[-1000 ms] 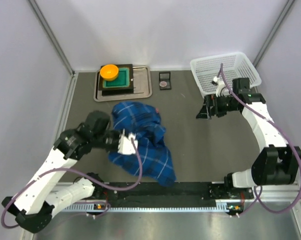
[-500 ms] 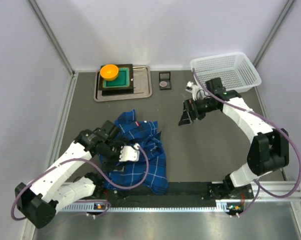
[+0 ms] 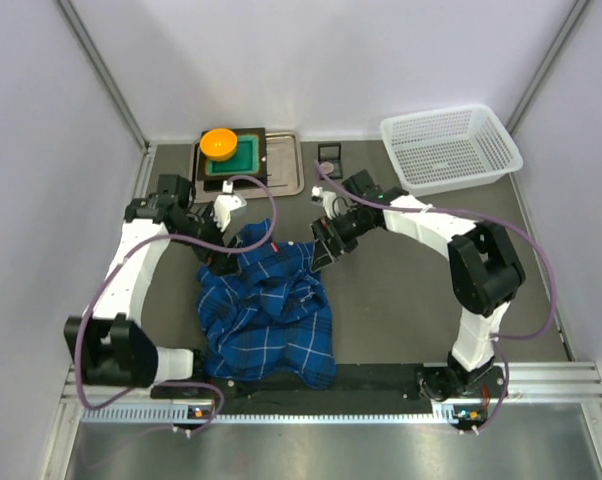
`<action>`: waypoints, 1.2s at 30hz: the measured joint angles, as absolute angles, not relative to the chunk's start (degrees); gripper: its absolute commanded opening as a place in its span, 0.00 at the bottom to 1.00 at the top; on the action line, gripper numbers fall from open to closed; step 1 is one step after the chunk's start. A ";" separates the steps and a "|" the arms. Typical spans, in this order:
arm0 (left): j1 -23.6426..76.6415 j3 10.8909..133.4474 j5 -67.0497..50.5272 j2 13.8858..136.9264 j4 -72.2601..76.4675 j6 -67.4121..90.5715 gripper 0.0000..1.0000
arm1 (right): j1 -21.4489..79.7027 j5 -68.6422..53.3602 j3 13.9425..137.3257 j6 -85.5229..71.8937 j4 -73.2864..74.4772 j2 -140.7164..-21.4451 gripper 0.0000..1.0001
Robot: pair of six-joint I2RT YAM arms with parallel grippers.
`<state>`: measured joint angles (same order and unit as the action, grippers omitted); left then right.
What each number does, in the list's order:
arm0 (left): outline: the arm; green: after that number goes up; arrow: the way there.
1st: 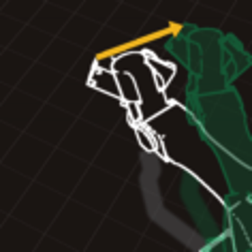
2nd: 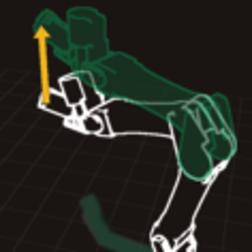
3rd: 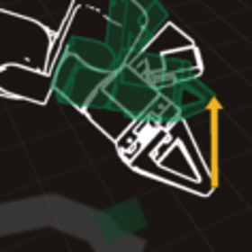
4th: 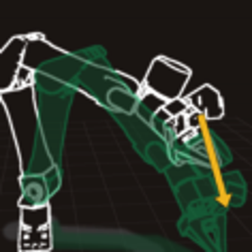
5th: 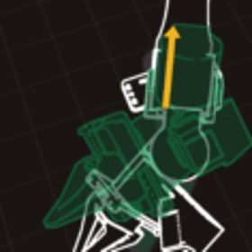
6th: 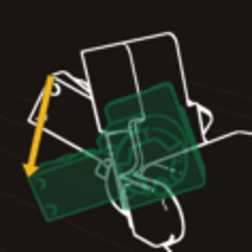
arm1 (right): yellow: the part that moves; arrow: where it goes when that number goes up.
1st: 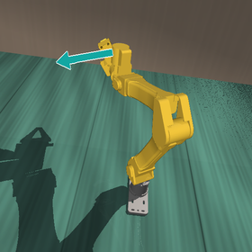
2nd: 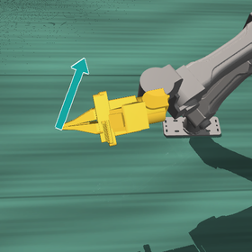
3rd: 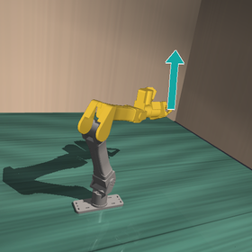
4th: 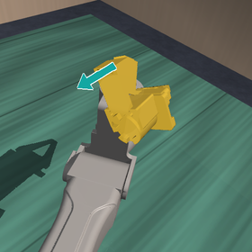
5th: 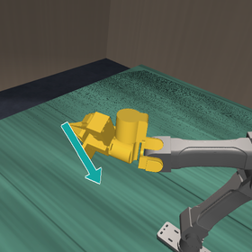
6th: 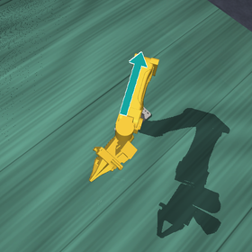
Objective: Pin the brooch onto the clothing
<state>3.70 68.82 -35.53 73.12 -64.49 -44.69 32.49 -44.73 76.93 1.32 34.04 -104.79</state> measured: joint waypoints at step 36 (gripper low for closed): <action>36.01 69.36 -51.99 65.80 -53.43 -33.52 0.47 | 30.20 -37.76 104.88 18.98 43.83 -89.21 0.00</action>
